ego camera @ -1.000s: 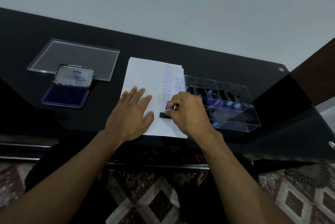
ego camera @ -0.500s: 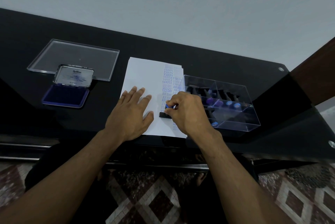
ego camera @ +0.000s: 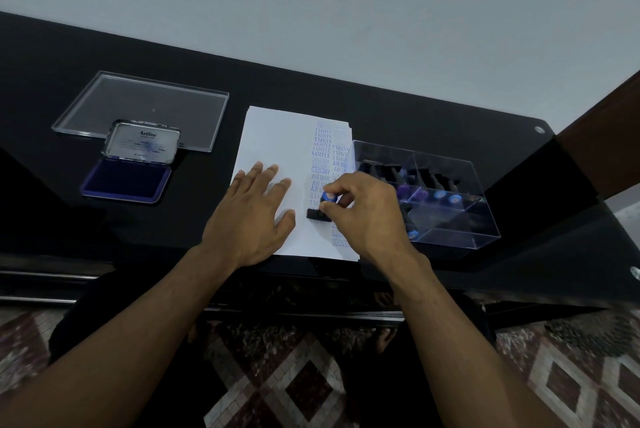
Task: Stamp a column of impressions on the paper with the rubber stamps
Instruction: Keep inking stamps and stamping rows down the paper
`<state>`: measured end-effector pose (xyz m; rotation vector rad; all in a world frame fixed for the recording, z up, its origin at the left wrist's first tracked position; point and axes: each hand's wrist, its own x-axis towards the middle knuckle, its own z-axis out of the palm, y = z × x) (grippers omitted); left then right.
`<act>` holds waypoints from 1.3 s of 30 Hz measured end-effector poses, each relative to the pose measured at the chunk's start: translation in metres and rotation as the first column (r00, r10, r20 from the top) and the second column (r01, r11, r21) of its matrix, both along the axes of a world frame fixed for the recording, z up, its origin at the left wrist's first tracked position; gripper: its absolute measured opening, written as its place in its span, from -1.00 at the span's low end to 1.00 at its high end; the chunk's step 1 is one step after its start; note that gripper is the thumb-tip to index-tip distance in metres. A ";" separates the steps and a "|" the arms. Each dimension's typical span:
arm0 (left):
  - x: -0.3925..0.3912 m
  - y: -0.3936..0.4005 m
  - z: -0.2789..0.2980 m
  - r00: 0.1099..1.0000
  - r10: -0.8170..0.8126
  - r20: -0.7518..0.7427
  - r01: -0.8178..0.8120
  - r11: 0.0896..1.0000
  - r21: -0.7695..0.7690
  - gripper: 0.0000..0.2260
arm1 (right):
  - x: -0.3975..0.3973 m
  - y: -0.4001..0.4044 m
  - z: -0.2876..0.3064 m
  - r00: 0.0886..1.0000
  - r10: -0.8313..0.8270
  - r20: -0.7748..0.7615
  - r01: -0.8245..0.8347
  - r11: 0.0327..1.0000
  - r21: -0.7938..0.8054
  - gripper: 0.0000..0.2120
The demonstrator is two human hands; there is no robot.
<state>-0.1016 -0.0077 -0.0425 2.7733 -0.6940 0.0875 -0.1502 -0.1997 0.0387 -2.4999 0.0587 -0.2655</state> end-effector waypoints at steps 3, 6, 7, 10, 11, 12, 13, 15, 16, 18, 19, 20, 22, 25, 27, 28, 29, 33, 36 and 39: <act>-0.001 0.001 -0.001 1.000 -0.004 0.005 0.004 1.000 -0.007 -0.38 | -0.004 -0.008 -0.002 0.985 -0.155 0.077 0.127 0.951 0.284 -0.87; 0.000 0.002 -0.001 1.000 -0.009 0.001 0.009 1.000 -0.014 -0.38 | -0.003 -0.013 -0.001 0.956 -0.287 0.061 0.212 0.821 0.531 -0.86; 0.000 0.001 -0.001 1.000 -0.010 0.003 0.010 1.000 -0.016 -0.38 | -0.002 -0.015 0.001 0.950 -0.311 0.037 0.233 0.782 0.579 -0.86; -0.001 0.001 -0.002 1.000 -0.011 0.005 0.011 1.000 -0.016 -0.39 | -0.001 -0.018 0.007 0.935 -0.354 -0.031 0.277 0.669 0.690 -0.87; -0.001 0.001 -0.002 1.000 -0.010 0.006 0.010 1.000 -0.013 -0.40 | -0.001 -0.018 0.009 0.930 -0.365 -0.048 0.287 0.640 0.713 -0.89; -0.001 0.001 -0.002 1.000 -0.009 0.009 0.009 1.000 -0.010 -0.40 | 0.000 -0.018 0.011 0.926 -0.372 -0.060 0.295 0.617 0.729 -0.90; -0.001 0.002 -0.002 1.000 -0.008 0.010 0.009 1.000 -0.009 -0.40 | 0.000 -0.018 0.011 0.924 -0.376 -0.069 0.301 0.604 0.738 -0.90; -0.001 0.002 -0.002 1.000 -0.010 0.008 0.010 1.000 -0.009 -0.39 | 0.000 -0.018 0.009 0.921 -0.382 -0.080 0.313 0.599 0.737 -0.91; -0.001 0.002 -0.002 1.000 -0.011 0.007 0.011 1.000 -0.009 -0.38 | 0.000 -0.018 0.008 0.919 -0.386 -0.083 0.317 0.597 0.737 -0.90; -0.001 0.001 -0.002 1.000 -0.012 0.007 0.012 1.000 -0.009 -0.38 | -0.001 -0.018 0.006 0.916 -0.392 -0.089 0.325 0.592 0.737 -0.89; -0.001 0.001 -0.002 1.000 -0.013 0.006 0.013 1.000 -0.009 -0.39 | -0.001 -0.018 0.006 0.915 -0.394 -0.091 0.328 0.592 0.736 -0.89; 0.000 0.002 -0.003 1.000 -0.012 0.006 0.012 1.000 -0.009 -0.39 | -0.001 -0.018 0.005 0.914 -0.394 -0.092 0.329 0.592 0.736 -0.89; 0.000 0.002 -0.003 1.000 -0.012 0.006 0.012 1.000 -0.004 -0.40 | -0.001 -0.019 0.005 0.914 -0.394 -0.091 0.329 0.595 0.733 -0.90; 0.001 0.002 -0.004 1.000 -0.014 0.005 0.014 1.000 0.000 -0.40 | -0.001 -0.019 0.004 0.914 -0.396 -0.088 0.330 0.599 0.729 -0.90; 0.001 0.002 -0.004 1.000 -0.015 0.005 0.015 1.000 -0.001 -0.39 | -0.001 -0.020 0.003 0.915 -0.395 -0.086 0.328 0.603 0.727 -0.90; 0.001 0.003 -0.003 1.000 -0.016 0.005 0.016 1.000 -0.001 -0.39 | -0.001 -0.020 0.002 0.915 -0.394 -0.086 0.328 0.604 0.726 -0.90; 0.001 0.003 -0.004 1.000 -0.017 0.005 0.017 1.000 -0.002 -0.39 | -0.001 -0.020 0.002 0.914 -0.396 -0.086 0.330 0.604 0.726 -0.90; 0.000 0.002 -0.003 1.000 -0.017 -0.002 0.017 1.000 -0.010 -0.39 | 0.000 -0.021 0.001 0.912 -0.400 -0.090 0.334 0.597 0.729 -0.91; 0.000 0.002 -0.002 1.000 -0.017 -0.004 0.017 1.000 -0.005 -0.38 | 0.001 -0.021 0.000 0.914 -0.396 -0.090 0.332 0.602 0.726 -0.91; 0.000 0.002 -0.001 1.000 -0.022 -0.003 0.022 1.000 -0.008 -0.38 | 0.000 -0.020 0.000 0.915 -0.394 -0.086 0.329 0.606 0.724 -0.90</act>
